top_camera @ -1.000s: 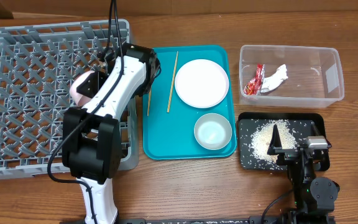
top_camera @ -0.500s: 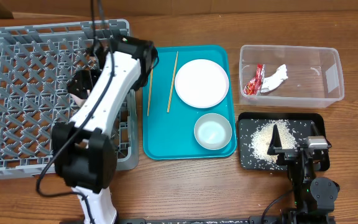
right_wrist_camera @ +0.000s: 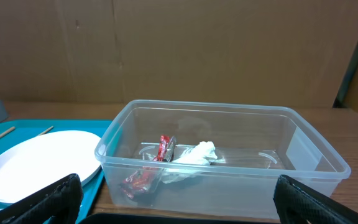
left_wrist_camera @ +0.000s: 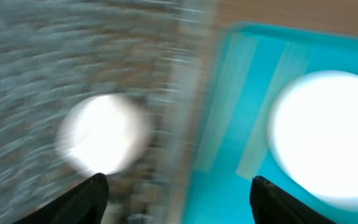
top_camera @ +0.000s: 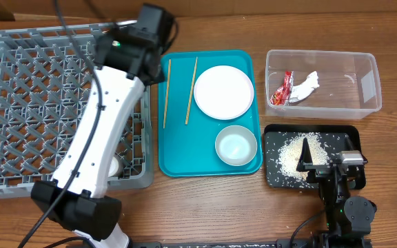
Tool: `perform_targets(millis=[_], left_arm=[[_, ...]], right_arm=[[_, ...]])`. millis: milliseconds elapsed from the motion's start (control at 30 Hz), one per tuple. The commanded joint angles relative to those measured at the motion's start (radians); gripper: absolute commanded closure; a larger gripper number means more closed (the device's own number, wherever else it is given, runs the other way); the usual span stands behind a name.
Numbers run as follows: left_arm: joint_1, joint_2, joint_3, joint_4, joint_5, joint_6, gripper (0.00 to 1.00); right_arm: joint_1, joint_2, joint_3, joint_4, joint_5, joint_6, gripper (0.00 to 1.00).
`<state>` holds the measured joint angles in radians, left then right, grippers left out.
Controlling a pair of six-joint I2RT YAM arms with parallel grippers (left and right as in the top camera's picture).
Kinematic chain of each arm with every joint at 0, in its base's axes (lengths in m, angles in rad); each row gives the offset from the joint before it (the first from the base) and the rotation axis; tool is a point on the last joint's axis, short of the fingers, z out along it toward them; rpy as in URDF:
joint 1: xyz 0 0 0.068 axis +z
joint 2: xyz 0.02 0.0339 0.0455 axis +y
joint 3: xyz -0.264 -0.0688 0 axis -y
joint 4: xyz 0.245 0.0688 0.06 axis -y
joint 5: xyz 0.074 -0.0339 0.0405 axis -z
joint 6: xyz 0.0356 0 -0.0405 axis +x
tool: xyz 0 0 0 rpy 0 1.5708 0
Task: Sort waste into correct bins and load items into the dishwasher
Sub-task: 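Reach the left gripper to the chopsticks on the teal tray and grasp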
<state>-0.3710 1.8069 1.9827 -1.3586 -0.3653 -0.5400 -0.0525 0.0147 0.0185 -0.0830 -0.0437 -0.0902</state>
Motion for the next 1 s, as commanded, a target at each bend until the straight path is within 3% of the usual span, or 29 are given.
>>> perform_targets(millis=[0,233,467,667,967], left_arm=[[-0.070,0.041,0.013,0.039,0.309,0.203,0.24],[-0.103,0.236,0.013,0.051,0.317,0.117,0.25],[-0.090,0.416,0.013,0.071,0.388,0.090,0.36],[-0.087,0.496,0.012,0.043,0.381,0.118,0.53],[-0.047,0.510,-0.051,0.100,0.328,0.185,0.48]], right_arm=[[-0.006,-0.012,-0.011,0.003,0.008,-0.004,0.00],[-0.006,-0.012,-0.011,0.003,0.008,-0.004,0.00],[-0.006,-0.012,-0.011,0.003,0.008,-0.004,0.00],[-0.006,-0.012,-0.011,0.003,0.008,-0.005,0.00],[-0.006,-0.012,-0.011,0.003,0.008,-0.004,0.00]])
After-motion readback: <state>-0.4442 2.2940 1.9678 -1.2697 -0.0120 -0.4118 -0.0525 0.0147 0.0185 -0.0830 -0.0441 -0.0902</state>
